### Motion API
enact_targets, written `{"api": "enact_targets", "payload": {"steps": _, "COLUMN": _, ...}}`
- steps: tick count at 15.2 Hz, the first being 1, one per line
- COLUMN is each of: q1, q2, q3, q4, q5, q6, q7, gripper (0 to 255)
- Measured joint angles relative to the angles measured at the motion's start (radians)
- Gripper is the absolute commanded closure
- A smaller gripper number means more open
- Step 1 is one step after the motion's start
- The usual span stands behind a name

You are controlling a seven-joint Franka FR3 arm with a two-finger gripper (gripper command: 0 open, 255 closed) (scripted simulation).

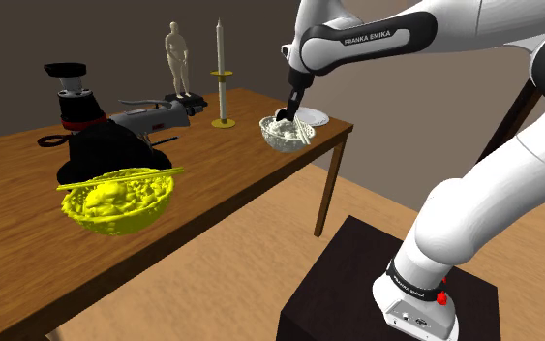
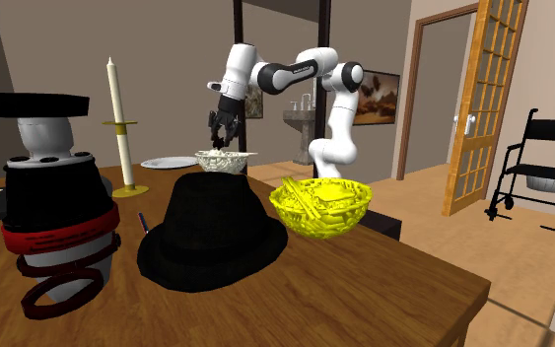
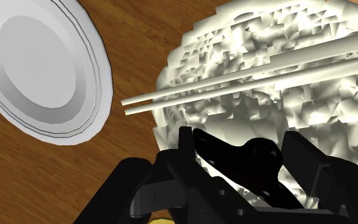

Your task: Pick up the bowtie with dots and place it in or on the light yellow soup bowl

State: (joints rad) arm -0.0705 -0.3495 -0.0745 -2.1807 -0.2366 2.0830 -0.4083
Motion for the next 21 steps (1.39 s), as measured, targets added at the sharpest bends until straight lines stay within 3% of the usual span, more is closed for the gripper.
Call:
{"api": "enact_targets", "payload": {"steps": 3, "q1": 0.0, "q2": 0.0, "q3": 0.0, "q4": -0.001, "q5": 0.0, "q6": 0.001, "q7": 0.0, "gripper": 255}}
{"api": "enact_targets", "payload": {"steps": 4, "q1": 0.0, "q2": 0.0, "q3": 0.0, "q4": -0.001, "q5": 0.0, "q6": 0.001, "q7": 0.0, "gripper": 0}}
{"api": "enact_targets", "payload": {"steps": 10, "q1": 0.0, "q2": 0.0, "q3": 0.0, "q4": -0.001, "q5": 0.0, "q6": 0.001, "q7": 0.0, "gripper": 0}}
{"api": "enact_targets", "payload": {"steps": 15, "q1": 0.008, "q2": -0.036, "q3": 0.017, "q4": 0.071, "q5": 0.01, "q6": -0.108, "q7": -0.002, "gripper": 0}}
{"api": "enact_targets", "payload": {"steps": 21, "q1": 0.009, "q2": -0.037, "q3": 0.018, "q4": 0.085, "q5": 0.011, "q6": -0.125, "q7": -0.004, "gripper": 0}}
